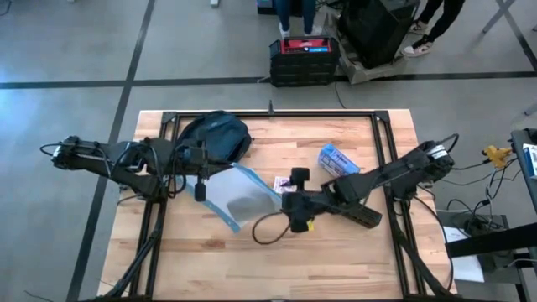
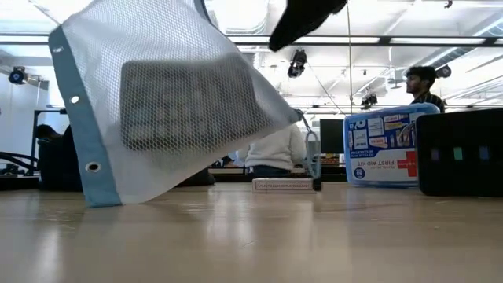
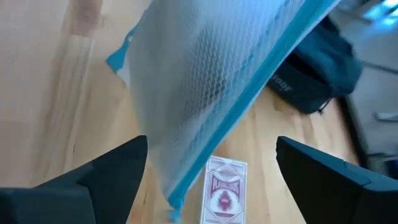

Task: Unpack backpack
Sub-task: Open the transparent zip bag

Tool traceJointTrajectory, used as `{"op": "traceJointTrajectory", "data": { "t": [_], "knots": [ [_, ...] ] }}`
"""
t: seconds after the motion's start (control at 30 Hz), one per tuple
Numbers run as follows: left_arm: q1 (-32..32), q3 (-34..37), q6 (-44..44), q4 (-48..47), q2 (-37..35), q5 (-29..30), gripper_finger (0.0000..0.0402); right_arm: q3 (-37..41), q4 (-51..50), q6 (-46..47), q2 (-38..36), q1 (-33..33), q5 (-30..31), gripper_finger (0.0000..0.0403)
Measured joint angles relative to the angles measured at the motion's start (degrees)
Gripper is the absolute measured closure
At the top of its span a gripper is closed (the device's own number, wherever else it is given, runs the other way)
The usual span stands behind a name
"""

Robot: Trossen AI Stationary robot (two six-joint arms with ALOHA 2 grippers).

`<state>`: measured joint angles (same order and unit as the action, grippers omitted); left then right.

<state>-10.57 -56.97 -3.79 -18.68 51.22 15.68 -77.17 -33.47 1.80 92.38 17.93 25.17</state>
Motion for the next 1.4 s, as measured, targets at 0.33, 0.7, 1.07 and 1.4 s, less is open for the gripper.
{"op": "traceJointTrajectory", "data": {
  "t": [0.33, 0.7, 1.07, 1.4],
  "knots": [
    [0.0, 8.95, -0.24, 12.18, 0.53, -1.47, 0.0402, 17.86, 20.28, 4.9, 0.25, 0.05, -13.17, 0.0113],
    [0.02, 24.84, -1.27, 39.26, 6.57, -3.33, 0.0401, 28.85, 31.69, 9.15, 1.23, 0.63, -9.31, 0.0165],
    [-1.47, 20.21, -1.79, 48.05, 16.88, -1.24, 0.0288, 24.01, 41.02, 12.16, 11.67, 7.81, -11.45, 0.0183],
    [-10.49, 8.65, 5.65, 47.12, 37.04, -3.48, 0.0173, 9.12, 16.35, 12.12, 14.11, 12.81, -3.19, 0.019]
  ]
}}
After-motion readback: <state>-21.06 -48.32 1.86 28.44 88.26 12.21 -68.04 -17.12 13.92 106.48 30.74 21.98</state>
